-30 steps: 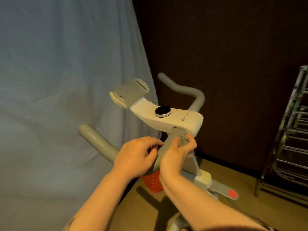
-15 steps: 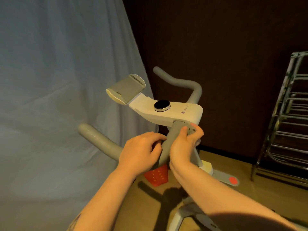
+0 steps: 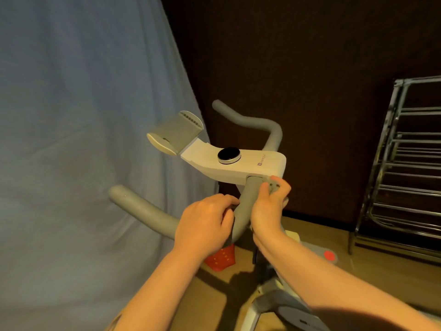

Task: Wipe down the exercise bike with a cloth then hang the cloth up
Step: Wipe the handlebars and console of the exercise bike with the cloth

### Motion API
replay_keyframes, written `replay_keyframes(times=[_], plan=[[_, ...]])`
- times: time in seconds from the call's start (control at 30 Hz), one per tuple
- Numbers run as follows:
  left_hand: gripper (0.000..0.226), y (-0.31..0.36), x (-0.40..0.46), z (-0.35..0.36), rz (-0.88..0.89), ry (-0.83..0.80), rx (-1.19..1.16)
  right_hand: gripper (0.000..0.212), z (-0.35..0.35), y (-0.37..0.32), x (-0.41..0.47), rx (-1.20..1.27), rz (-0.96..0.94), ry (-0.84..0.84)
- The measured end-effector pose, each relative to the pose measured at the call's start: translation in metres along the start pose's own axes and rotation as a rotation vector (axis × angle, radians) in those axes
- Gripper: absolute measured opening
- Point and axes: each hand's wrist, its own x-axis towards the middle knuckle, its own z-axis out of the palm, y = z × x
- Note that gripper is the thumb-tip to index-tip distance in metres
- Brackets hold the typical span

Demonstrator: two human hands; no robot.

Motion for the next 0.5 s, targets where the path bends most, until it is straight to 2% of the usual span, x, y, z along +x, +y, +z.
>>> replay_keyframes(times=[0.07,0.17,0.23,0.3,0.43,0.5], plan=[[0.03,0.0,0.0,0.001,0.0,0.003,-0.01,0.016,0.006,-0.001,-0.001,0.002,0.036,0.023],[0.033,-0.001,-0.001,0.001,0.001,-0.004,-0.041,0.023,0.003,0.029,-0.036,0.012,-0.026,-0.041],[0.035,-0.003,0.0,0.002,0.003,0.009,-0.054,0.017,0.001,0.024,-0.023,0.035,0.015,-0.032],[0.034,-0.003,0.002,0.004,0.008,0.04,-0.044,0.022,0.001,0.009,0.001,0.03,0.034,-0.03],[0.035,-0.005,-0.003,0.006,-0.012,0.113,-0.061,0.058,-0.03,0.024,-0.009,-0.136,-0.285,-0.305],[0.037,-0.003,-0.003,0.006,-0.034,0.159,-0.065,0.054,-0.051,0.023,0.002,-0.268,-0.432,-0.346]])
